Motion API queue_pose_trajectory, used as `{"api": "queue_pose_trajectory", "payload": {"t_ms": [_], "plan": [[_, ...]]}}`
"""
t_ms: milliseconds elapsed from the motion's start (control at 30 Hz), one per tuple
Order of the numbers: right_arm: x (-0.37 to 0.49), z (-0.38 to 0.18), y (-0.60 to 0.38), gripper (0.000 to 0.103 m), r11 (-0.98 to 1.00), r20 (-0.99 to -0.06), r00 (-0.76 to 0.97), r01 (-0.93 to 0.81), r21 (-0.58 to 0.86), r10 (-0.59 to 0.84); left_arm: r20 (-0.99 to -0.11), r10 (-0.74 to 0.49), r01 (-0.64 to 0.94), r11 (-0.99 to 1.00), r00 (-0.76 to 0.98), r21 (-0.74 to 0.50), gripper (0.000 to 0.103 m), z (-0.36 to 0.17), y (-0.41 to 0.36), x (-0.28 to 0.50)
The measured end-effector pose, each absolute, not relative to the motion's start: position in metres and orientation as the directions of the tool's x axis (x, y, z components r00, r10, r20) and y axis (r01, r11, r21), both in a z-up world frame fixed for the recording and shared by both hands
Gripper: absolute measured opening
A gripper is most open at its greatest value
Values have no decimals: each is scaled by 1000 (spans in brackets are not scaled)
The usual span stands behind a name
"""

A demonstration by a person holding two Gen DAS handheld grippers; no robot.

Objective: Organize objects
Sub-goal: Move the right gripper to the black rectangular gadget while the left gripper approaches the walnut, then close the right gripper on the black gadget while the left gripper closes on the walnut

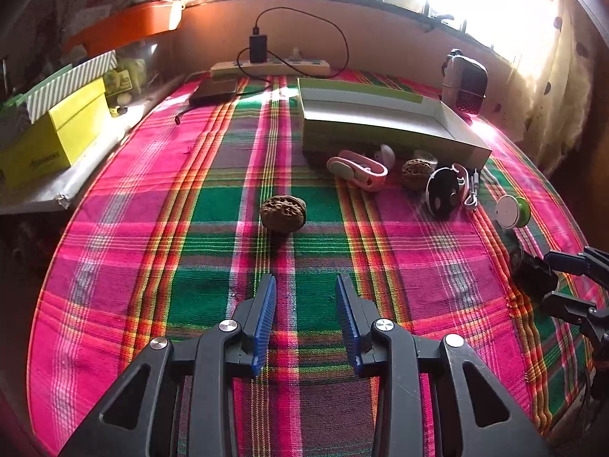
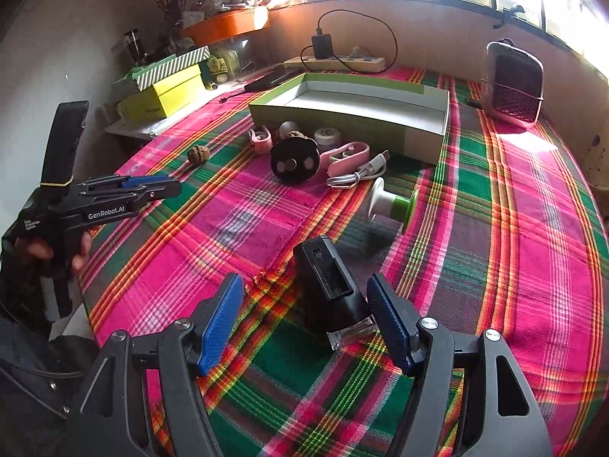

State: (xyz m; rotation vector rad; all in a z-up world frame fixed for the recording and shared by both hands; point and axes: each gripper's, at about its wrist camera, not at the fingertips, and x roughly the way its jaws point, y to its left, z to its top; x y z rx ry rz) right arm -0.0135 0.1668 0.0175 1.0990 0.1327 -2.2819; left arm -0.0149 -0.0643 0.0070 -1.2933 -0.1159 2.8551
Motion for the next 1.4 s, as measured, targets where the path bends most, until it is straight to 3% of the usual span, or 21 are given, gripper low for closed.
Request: {"api": "queue_pose_trajectory", "payload": {"t_ms": [300, 467, 700, 1400], "plan": [[-20, 4, 156, 63, -854, -771, -509, 513, 83, -382, -750, 58, 24, -995, -659, -98, 30, 8, -72, -20], [-20, 4, 153, 45, -869, -777, -543, 494, 10, -317, -751, 83, 23, -991, -656, -130, 30, 9, -77, -27], [-17, 4, 154, 28, -872, -768, -556, 490, 6, -318, -756, 64, 29, -994, -652, -110, 32, 8, -81, -41], [-29, 5, 139, 29, -881, -779, -550, 474, 5, -300, -764, 37, 20, -998, -644, -65, 36, 6, -84, -73]]}}
